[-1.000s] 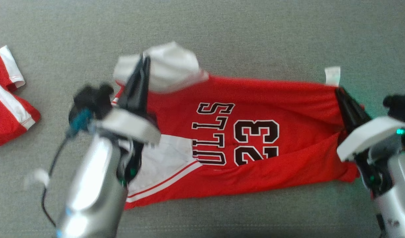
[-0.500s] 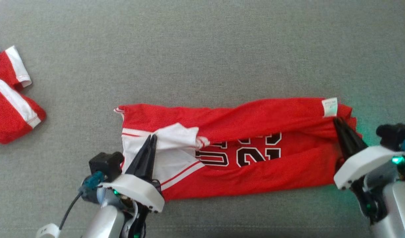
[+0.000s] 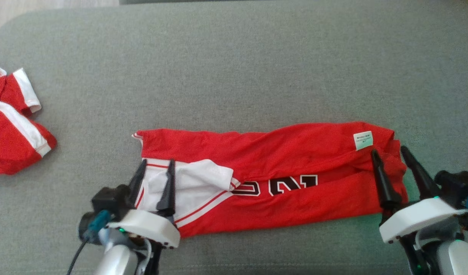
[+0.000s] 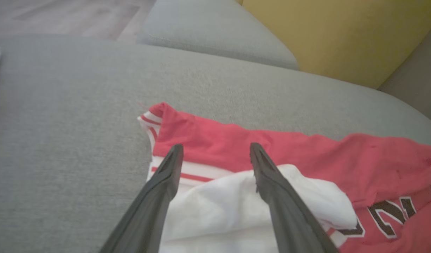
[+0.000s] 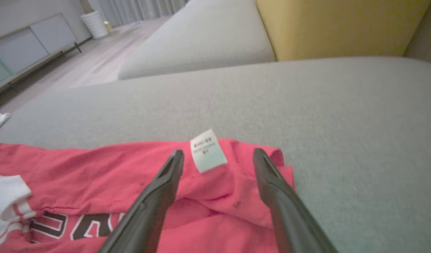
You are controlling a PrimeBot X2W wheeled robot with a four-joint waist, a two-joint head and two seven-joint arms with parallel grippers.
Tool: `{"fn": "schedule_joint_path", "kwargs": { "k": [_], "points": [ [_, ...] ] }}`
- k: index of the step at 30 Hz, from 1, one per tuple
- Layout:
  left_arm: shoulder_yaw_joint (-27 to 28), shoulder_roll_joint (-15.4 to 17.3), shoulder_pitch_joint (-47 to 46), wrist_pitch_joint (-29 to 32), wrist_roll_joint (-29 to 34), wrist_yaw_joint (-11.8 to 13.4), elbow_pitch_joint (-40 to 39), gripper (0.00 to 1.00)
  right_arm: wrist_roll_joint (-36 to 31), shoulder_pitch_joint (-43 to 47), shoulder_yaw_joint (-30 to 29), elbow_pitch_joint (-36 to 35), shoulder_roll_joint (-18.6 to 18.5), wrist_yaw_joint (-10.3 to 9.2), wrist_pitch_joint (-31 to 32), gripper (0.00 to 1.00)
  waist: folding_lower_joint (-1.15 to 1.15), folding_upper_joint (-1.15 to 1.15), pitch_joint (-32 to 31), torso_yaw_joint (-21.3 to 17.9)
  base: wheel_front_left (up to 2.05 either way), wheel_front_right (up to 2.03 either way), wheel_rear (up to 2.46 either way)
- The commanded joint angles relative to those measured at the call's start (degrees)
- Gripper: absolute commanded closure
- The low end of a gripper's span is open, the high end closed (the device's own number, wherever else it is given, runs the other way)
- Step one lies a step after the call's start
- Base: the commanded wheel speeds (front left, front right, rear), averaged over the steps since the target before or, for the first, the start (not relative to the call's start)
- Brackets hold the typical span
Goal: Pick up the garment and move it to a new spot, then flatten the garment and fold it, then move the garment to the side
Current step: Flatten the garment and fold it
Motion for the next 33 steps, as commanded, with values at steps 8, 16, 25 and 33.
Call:
{"fn": "schedule_joint_path", "kwargs": {
  "k": [8,16,25,33],
  "points": [
    [5.6,2.6,2.3,-1.9,3.3,3.9,-11.2,0.0,-5.1,0.5,-0.8,-10.0,1.5,-0.05,-4.7,0.0,0.0,0.0,-5.1,-0.6,0.0,0.0,0.0],
    [6.2,4.4,5.7,-1.4,5.2,6.0,-15.9,0.0,-7.0,3.2,-0.8,-12.4,2.4,-0.05,-4.5,0.0,0.0,0.0,-9.1,-0.5,0.0,0.0,0.0],
    [5.8,5.7,8.4,0.0,6.2,7.3,-17.6,0.0,-7.2,5.6,-0.7,-13.5,3.2,-0.05,-3.7,0.0,0.0,0.0,-10.4,-0.5,0.0,0.0,0.0],
    [5.3,6.1,8.1,0.4,6.4,7.5,-18.1,0.0,-7.1,5.5,-1.0,-13.5,3.4,-0.05,-3.3,0.0,0.0,0.0,-9.8,0.0,0.0,0.0,0.0]
  ]
}}
